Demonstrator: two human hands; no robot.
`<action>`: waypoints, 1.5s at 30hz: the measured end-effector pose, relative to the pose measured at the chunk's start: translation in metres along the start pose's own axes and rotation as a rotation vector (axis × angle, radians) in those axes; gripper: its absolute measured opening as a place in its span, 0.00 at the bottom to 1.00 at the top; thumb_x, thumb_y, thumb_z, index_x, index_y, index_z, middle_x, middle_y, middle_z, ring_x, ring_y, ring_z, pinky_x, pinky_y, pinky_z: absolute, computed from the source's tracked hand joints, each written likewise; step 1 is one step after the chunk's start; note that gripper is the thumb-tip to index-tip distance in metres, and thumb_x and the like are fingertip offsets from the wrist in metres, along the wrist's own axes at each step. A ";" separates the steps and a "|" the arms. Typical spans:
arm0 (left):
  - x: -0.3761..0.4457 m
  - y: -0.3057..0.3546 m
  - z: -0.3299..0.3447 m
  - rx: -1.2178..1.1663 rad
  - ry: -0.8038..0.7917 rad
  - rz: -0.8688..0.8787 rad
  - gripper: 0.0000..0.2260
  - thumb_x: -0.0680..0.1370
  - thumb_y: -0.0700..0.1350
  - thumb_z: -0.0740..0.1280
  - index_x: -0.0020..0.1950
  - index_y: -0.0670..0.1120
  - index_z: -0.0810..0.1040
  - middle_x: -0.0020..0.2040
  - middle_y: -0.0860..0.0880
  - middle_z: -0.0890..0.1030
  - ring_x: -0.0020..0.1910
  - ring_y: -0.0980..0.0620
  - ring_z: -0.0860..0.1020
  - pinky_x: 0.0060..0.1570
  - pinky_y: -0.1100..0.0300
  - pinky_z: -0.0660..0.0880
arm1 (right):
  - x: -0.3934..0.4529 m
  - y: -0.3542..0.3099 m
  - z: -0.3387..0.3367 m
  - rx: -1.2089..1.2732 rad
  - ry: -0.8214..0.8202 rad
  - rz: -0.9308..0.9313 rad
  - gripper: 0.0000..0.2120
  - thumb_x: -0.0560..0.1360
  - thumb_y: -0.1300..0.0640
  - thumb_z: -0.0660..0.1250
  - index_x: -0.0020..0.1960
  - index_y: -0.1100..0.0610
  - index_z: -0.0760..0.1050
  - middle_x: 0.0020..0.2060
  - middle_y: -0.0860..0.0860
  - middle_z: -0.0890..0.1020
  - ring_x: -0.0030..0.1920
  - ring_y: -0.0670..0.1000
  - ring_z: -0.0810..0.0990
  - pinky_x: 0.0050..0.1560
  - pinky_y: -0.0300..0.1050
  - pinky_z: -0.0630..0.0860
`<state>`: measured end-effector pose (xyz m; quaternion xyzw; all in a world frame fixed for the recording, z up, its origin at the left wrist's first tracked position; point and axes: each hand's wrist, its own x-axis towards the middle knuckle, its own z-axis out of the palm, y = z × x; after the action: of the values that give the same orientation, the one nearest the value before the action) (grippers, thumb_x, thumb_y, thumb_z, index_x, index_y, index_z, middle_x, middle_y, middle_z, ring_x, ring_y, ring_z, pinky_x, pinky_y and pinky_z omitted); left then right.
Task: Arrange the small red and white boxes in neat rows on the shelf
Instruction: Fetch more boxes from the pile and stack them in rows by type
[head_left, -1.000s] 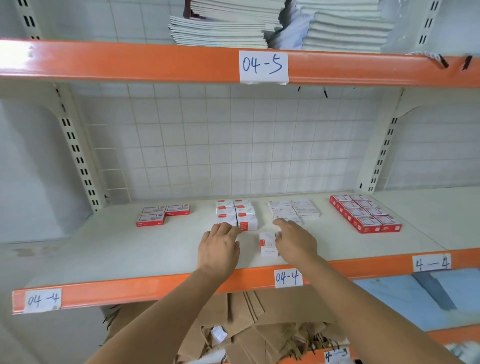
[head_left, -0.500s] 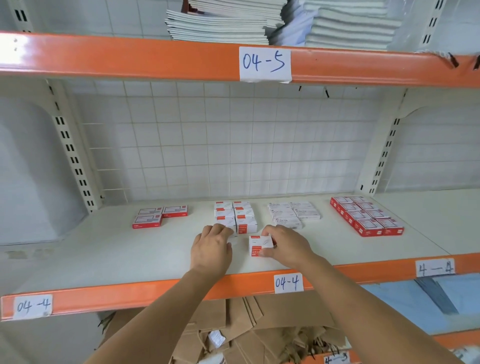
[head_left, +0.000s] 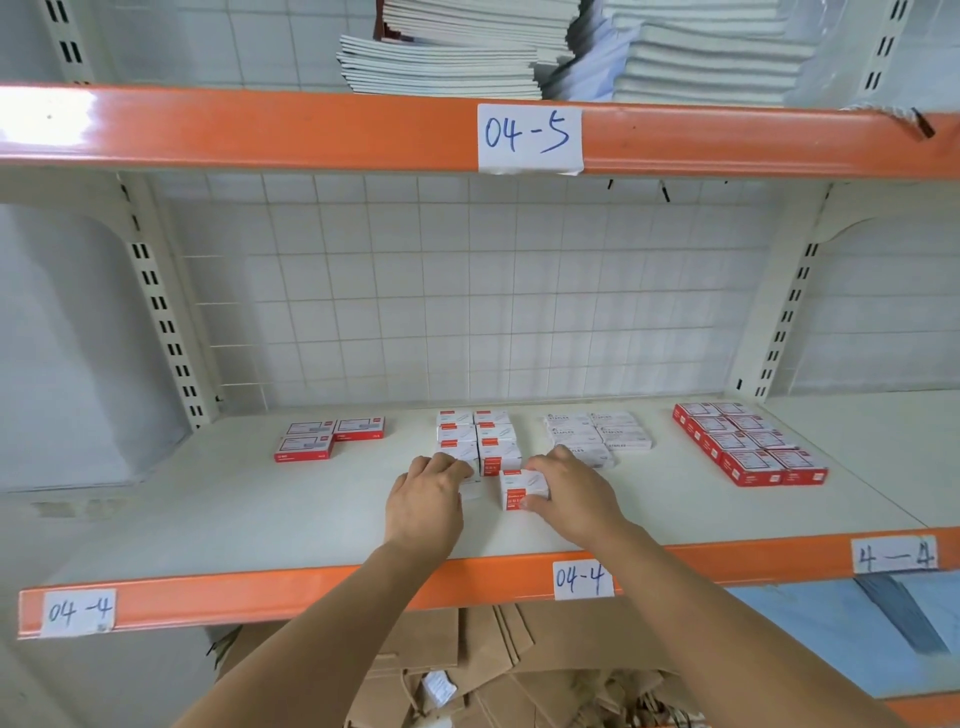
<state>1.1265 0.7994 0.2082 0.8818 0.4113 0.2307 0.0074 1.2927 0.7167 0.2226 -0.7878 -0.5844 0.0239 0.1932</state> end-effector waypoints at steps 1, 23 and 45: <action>0.002 -0.001 -0.001 -0.002 -0.004 -0.005 0.19 0.79 0.38 0.59 0.68 0.53 0.70 0.65 0.55 0.73 0.63 0.53 0.68 0.56 0.61 0.69 | 0.000 -0.001 0.002 0.001 0.016 -0.008 0.22 0.75 0.50 0.67 0.68 0.50 0.69 0.59 0.50 0.72 0.56 0.51 0.75 0.46 0.43 0.71; 0.008 -0.008 0.001 -0.072 -0.018 0.025 0.15 0.80 0.43 0.60 0.66 0.52 0.73 0.62 0.56 0.75 0.62 0.55 0.68 0.48 0.62 0.72 | 0.014 -0.020 0.021 -0.030 0.124 -0.063 0.18 0.77 0.53 0.64 0.66 0.53 0.69 0.61 0.47 0.71 0.55 0.50 0.75 0.47 0.43 0.75; 0.024 0.219 0.049 -0.268 -0.190 0.502 0.19 0.81 0.57 0.53 0.69 0.53 0.70 0.68 0.53 0.71 0.68 0.53 0.66 0.67 0.58 0.59 | -0.138 0.176 -0.086 -0.275 0.246 0.499 0.22 0.80 0.47 0.56 0.72 0.53 0.63 0.69 0.49 0.70 0.66 0.53 0.69 0.61 0.47 0.69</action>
<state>1.3180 0.6806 0.2186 0.9646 0.1440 0.1943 0.1050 1.4326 0.5222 0.2179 -0.9227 -0.3427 -0.1044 0.1422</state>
